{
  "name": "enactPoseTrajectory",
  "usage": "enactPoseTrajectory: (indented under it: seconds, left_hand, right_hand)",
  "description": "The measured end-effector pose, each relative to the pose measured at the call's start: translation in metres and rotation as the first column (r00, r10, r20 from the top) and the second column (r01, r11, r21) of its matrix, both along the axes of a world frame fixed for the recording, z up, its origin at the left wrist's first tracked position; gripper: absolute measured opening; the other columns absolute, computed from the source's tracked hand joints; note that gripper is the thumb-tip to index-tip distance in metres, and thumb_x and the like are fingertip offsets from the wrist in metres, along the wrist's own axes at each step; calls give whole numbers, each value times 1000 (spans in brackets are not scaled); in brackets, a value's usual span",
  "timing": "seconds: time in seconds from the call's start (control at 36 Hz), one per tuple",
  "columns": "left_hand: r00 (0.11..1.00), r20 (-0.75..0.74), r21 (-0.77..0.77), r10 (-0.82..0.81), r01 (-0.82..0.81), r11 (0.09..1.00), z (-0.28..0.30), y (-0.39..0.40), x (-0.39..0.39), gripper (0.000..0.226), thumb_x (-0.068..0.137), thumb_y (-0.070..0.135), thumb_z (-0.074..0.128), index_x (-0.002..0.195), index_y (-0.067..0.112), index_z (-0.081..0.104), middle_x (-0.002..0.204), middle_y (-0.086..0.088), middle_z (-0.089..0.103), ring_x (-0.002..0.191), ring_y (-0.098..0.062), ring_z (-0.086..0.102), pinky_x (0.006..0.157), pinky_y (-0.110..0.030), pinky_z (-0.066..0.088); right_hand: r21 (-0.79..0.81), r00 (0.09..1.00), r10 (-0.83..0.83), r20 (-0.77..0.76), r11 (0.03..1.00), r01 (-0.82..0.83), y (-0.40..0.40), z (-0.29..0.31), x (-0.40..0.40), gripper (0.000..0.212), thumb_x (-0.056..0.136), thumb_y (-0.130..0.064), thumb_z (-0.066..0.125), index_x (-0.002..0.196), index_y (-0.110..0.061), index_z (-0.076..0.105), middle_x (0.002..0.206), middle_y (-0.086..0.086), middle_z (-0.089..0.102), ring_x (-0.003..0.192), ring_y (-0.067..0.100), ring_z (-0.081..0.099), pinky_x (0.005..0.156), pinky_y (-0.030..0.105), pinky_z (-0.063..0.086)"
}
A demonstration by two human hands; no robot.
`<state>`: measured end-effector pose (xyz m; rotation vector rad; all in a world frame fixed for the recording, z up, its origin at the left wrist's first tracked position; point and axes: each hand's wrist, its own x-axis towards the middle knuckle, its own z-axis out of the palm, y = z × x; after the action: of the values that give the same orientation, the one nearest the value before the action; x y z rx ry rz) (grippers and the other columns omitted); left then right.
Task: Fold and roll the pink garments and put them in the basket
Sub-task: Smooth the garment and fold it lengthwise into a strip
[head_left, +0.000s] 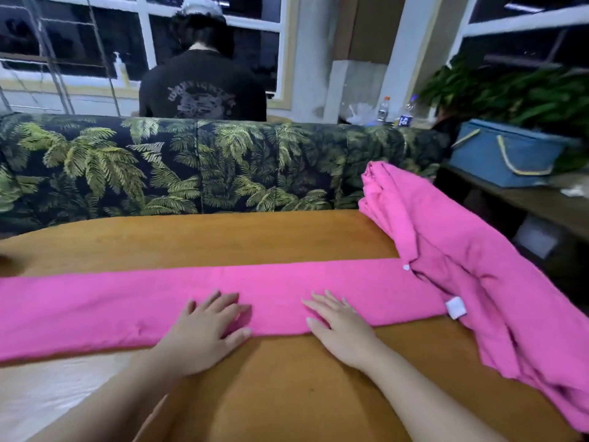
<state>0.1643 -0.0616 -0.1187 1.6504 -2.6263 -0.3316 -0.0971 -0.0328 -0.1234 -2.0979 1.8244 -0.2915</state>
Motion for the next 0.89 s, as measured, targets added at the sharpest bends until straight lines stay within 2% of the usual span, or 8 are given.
enactPoseTrajectory:
  seconds: [0.08, 0.19, 0.28, 0.47, 0.56, 0.64, 0.75, 0.89]
  left_hand:
    - [990, -18, 36, -143, 144, 989, -3, 1, -53, 120, 42, 89, -32, 147, 51, 14, 160, 16, 2, 148, -13, -5, 118, -49, 4]
    - [970, -19, 54, -241, 242, 969, -6, -5, -105, 119, 46, 87, -30, 149, 46, 13, 161, 14, 0, 148, -13, -6, 118, -49, 1]
    - [952, -7, 48, -306, 306, 951, -6, -9, -145, 92, 74, 83, -2, 152, 35, 12, 161, 11, 1, 148, -11, -5, 118, -43, 0]
    - [927, -103, -130, -360, 346, 929, -9, -4, -247, 55, 100, 34, 40, 150, 19, 26, 157, 1, 25, 145, -16, 20, 118, -33, 13]
    - [924, -193, -167, -331, 302, 939, -12, -5, -266, 44, 97, 20, 44, 140, 8, 43, 143, -10, 46, 135, -24, 39, 112, -31, 25]
    - [870, -414, -132, -269, 236, 963, -19, -11, -263, 41, 84, 15, 40, 116, 3, 63, 115, -17, 65, 109, -32, 61, 92, -38, 45]
    - [803, -546, -107, -237, 214, 971, -25, -16, -256, 36, 84, 23, 38, 106, 13, 65, 96, -3, 71, 88, -22, 64, 74, -32, 45]
    - [695, -706, -31, -139, 166, 986, -17, -18, -258, 31, 90, 0, 47, 110, 20, 60, 102, 5, 68, 96, -14, 63, 81, -24, 45]
  right_hand:
    - [-75, 994, -109, -21, 991, 108, 2, 0, -32, 46, 102, -37, 37, 147, -29, 34, 156, -9, 27, 147, 9, 10, 119, 32, 3]
    - [-153, 875, -454, -167, 889, 432, 13, -6, -88, 49, 100, -44, 32, 147, -31, 33, 158, -6, 23, 148, 20, 6, 118, 49, 1]
    - [-169, 816, -570, -101, 818, 550, 20, -13, -110, 48, 99, -46, 27, 145, -32, 37, 157, -6, 26, 147, 28, 9, 117, 52, 6]
    - [-280, 890, -369, 266, 854, 438, 25, -13, -114, 55, 85, 10, 37, 134, -11, 50, 144, 1, 43, 147, 19, 12, 116, 19, 5]
    - [-279, 886, -276, 372, 877, 390, 29, -9, -114, 60, 78, 15, 35, 127, -12, 56, 145, 5, 43, 144, 11, 22, 109, 7, 8]
    - [-288, 883, -236, 407, 884, 369, 32, -9, -111, 61, 74, 8, 30, 126, -10, 57, 141, 6, 48, 140, 10, 29, 107, 4, 13]
    - [-319, 884, -256, 391, 863, 391, 32, -8, -110, 60, 77, 16, 32, 128, -6, 55, 140, 7, 48, 140, 12, 29, 107, 2, 8]
    - [-294, 893, -270, 360, 876, 383, 33, -7, -111, 57, 83, 14, 36, 133, -10, 50, 139, 3, 48, 132, 16, 41, 105, 10, 24]
